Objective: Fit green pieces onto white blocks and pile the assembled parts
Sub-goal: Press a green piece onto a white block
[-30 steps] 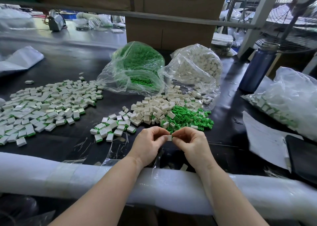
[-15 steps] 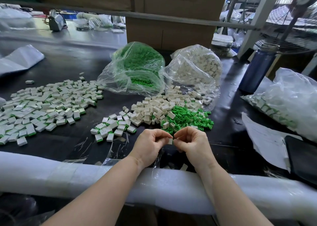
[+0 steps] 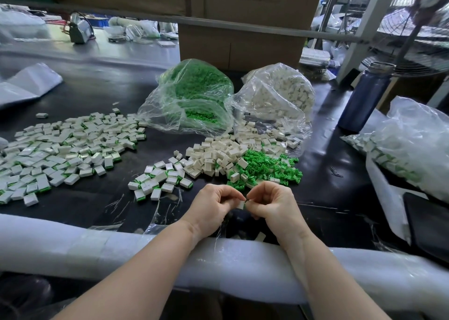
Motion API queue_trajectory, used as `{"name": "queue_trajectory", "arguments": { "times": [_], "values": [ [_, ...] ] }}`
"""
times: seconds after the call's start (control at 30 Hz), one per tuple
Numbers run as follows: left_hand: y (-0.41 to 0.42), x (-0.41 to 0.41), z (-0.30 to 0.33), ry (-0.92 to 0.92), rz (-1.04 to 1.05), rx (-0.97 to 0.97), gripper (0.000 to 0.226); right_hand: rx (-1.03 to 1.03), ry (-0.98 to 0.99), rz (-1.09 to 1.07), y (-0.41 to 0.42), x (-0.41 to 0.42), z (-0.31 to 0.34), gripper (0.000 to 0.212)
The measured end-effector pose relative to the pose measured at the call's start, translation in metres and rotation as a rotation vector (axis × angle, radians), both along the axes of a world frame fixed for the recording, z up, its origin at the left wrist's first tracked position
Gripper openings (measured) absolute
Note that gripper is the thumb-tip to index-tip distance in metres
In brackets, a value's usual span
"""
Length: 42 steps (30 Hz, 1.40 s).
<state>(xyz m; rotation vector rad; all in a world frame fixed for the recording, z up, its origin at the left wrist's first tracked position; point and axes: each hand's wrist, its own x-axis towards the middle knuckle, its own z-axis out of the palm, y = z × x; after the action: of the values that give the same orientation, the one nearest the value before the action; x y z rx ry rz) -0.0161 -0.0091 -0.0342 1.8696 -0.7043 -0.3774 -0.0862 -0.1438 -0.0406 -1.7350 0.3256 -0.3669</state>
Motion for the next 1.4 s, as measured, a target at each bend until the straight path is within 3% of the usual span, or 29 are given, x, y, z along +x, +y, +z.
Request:
{"name": "queue_trajectory", "arguments": {
  "times": [0.17,0.5,0.73,0.93,1.4],
  "values": [
    [0.0,0.0,-0.002,-0.04,-0.026,0.041,0.012,-0.011,0.002,0.021,0.0,-0.001,0.001,0.027],
    [-0.002,0.0,-0.007,-0.04,-0.017,-0.092,0.025,0.103,-0.048,-0.06,0.0,0.003,0.0,0.015],
    [-0.004,0.004,-0.012,-0.105,0.063,-0.057,0.008,0.164,-0.058,-0.056,-0.001,0.002,0.0,0.014],
    [-0.002,0.007,-0.009,0.035,0.033,-0.065,0.011,0.048,-0.022,-0.064,0.001,0.003,-0.002,0.013],
    [-0.001,0.006,-0.012,-0.005,-0.012,0.07,0.015,-0.04,0.064,-0.037,0.003,0.005,-0.003,0.019]
  ]
}}
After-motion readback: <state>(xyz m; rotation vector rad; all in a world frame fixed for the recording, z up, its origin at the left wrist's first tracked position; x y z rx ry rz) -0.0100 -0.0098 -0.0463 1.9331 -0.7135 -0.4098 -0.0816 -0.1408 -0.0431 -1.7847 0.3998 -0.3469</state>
